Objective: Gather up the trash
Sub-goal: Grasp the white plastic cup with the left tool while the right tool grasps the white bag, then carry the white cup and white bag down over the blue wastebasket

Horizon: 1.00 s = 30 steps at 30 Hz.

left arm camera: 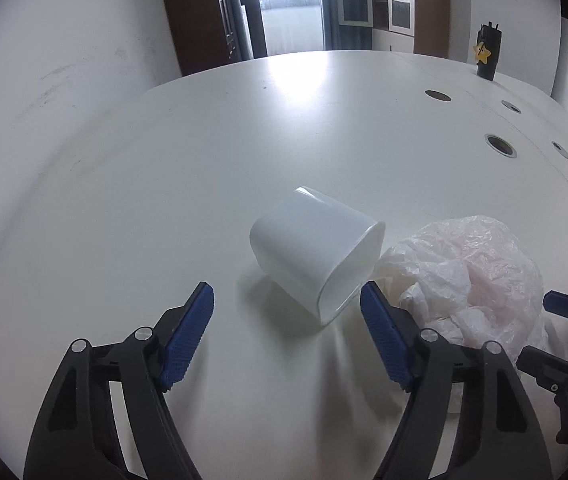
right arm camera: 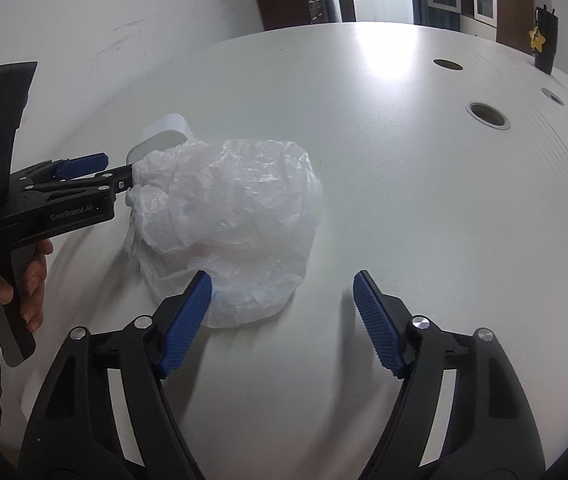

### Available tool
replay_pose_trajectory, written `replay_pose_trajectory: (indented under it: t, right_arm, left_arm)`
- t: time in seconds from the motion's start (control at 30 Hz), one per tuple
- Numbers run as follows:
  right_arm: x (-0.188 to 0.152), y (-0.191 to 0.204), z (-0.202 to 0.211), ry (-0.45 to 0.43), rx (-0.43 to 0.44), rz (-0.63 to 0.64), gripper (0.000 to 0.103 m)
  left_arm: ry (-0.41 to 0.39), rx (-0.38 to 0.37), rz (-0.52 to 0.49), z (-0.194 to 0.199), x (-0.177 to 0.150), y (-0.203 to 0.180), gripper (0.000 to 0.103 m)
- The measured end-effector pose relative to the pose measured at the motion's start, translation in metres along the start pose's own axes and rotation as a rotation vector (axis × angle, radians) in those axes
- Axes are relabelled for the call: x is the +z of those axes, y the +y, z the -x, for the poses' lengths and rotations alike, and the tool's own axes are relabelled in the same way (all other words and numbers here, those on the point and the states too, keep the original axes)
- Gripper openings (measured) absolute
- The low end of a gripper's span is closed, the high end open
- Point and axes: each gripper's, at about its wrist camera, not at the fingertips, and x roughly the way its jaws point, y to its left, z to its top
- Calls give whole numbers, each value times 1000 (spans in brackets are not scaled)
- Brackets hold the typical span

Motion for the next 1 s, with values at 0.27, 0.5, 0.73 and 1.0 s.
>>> replay_pose_trajectory:
  t: [0.27,0.5,0.73,1.0]
  right_arm:
    - [-1,-4,-6,8,42,-45,15]
    - [-13,-3,20,-75,23,-66,5]
    - [-35,10,51,-136,6,-47,5]
    - [-68,25,93,-193,-15,-18,5]
  left_arm:
    - [19,-30,55,-18,6,12,31]
    - [15,-96,170,-3,-11,31,5]
    - [-70,-67,130,46,-42,26,3]
    - [-155,-65,135,107,-86,23,3]
